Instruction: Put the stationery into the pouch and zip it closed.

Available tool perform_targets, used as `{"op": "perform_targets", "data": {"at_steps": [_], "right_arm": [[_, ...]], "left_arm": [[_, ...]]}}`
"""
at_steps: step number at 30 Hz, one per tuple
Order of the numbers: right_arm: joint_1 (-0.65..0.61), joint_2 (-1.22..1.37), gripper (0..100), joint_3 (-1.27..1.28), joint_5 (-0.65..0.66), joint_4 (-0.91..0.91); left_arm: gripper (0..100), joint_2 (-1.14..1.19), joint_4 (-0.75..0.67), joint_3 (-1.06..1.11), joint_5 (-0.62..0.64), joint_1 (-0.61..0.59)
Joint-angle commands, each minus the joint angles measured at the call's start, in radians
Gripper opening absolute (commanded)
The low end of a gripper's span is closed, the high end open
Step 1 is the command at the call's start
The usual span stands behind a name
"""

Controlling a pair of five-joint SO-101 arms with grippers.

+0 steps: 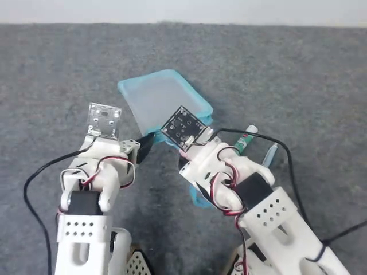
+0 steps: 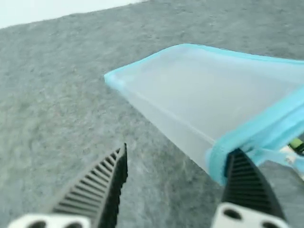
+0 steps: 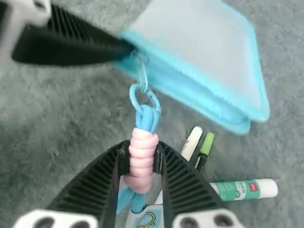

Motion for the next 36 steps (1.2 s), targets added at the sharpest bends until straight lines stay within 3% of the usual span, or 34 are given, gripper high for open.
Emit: {"op": "perform_targets", "data": {"at_steps": [1, 11, 18, 26, 30, 36], "right_arm": [[0.021, -0.041, 0.6, 0.035, 0.028, 0.013], [0.185, -0.041, 0.6, 0.121, 0.087, 0.004], [0.14, -0.041, 0.6, 0.025, 0.058, 0.024], [0.105, 0.151, 0.6, -0.252, 0.025, 0.09], [0.053, 0.257, 0.6, -0.328, -0.012, 0.077], [0.031, 0.278, 0.6, -0.344, -0.055, 0.045]], "left_arm": [[31, -0.026, -0.06, 0.001, 0.017, -0.051], [31, -0.026, -0.068, 0.005, 0.017, -0.075], [31, -0.034, -0.054, 0.028, 0.0, -0.025], [32, -0.037, 0.152, -0.117, -0.011, 0.041], [39, -0.037, 0.16, -0.12, -0.014, 0.041], [39, -0.029, 0.095, -0.091, -0.018, 0.035]]}}
